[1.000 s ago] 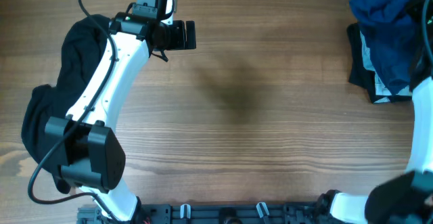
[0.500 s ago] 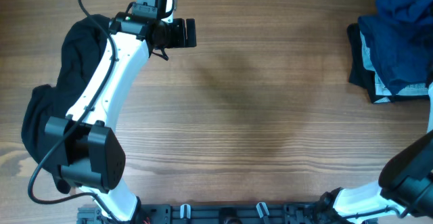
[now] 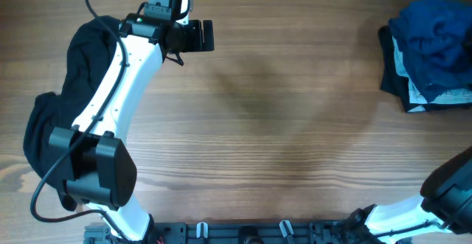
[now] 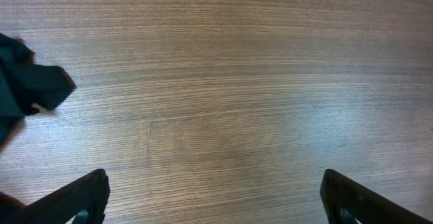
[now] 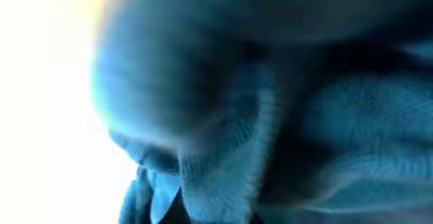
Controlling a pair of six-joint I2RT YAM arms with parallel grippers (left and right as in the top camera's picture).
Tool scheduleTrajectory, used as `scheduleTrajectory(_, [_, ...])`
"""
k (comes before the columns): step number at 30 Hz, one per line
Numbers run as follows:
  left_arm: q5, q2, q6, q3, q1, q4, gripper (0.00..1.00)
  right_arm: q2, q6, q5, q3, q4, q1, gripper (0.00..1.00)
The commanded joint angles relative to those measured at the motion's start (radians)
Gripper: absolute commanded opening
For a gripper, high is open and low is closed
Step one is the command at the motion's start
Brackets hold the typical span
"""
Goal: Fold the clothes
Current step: 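Lower the teal shirt onto the folded clothes stack and open the right gripper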
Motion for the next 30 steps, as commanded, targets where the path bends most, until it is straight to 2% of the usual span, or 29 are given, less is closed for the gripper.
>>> scheduleTrajectory(1, [-0.009, -0.014, -0.006, 0.004, 0.003, 0.017, 1.0, -0.031, 0.019, -0.047, 0.021, -0.11, -0.079, 0.16])
scheduleTrajectory(2, [-0.008, -0.014, -0.006, 0.004, 0.003, 0.022, 1.0, -0.033, 0.019, -0.05, 0.021, -0.15, -0.092, 0.26])
scheduleTrajectory(4, [-0.008, -0.014, -0.033, 0.004, 0.003, 0.037, 1.0, -0.036, 0.019, -0.069, 0.021, -0.264, -0.119, 0.56])
scheduleTrajectory(7, [0.003, -0.014, -0.039, 0.004, 0.003, 0.051, 1.0, -0.039, -0.008, -0.069, 0.021, -0.364, -0.13, 0.67])
scheduleTrajectory(11, [0.002, -0.014, -0.039, 0.004, 0.003, 0.049, 1.0, -0.081, -0.065, -0.082, 0.021, -0.417, -0.129, 0.71])
scheduleTrajectory(15, [0.002, -0.014, -0.039, 0.004, 0.003, 0.05, 1.0, -0.216, -0.246, -0.122, 0.021, -0.406, -0.122, 0.7])
scheduleTrajectory(18, [0.002, -0.014, -0.039, 0.004, 0.003, 0.051, 1.0, -0.331, -0.503, -0.134, 0.021, -0.319, -0.079, 0.71])
scheduleTrajectory(19, [0.002, -0.014, -0.039, 0.004, 0.003, 0.05, 1.0, -0.347, -0.546, -0.092, 0.021, -0.278, -0.058, 0.73])
scheduleTrajectory(20, [0.002, -0.014, -0.039, 0.004, 0.003, 0.05, 1.0, -0.35, -0.575, -0.018, 0.021, -0.219, -0.031, 0.87])
scheduleTrajectory(21, [0.002, -0.014, -0.039, 0.004, 0.003, 0.05, 1.0, -0.339, -0.596, 0.053, 0.021, -0.163, -0.002, 0.96])
scheduleTrajectory(22, [0.002, -0.014, -0.039, 0.004, 0.003, 0.05, 1.0, -0.311, -0.605, 0.118, 0.021, -0.097, 0.031, 0.99])
scheduleTrajectory(30, [0.002, -0.014, -0.039, 0.004, 0.003, 0.05, 1.0, 0.011, -0.612, 0.365, 0.021, 0.232, 0.101, 0.99])
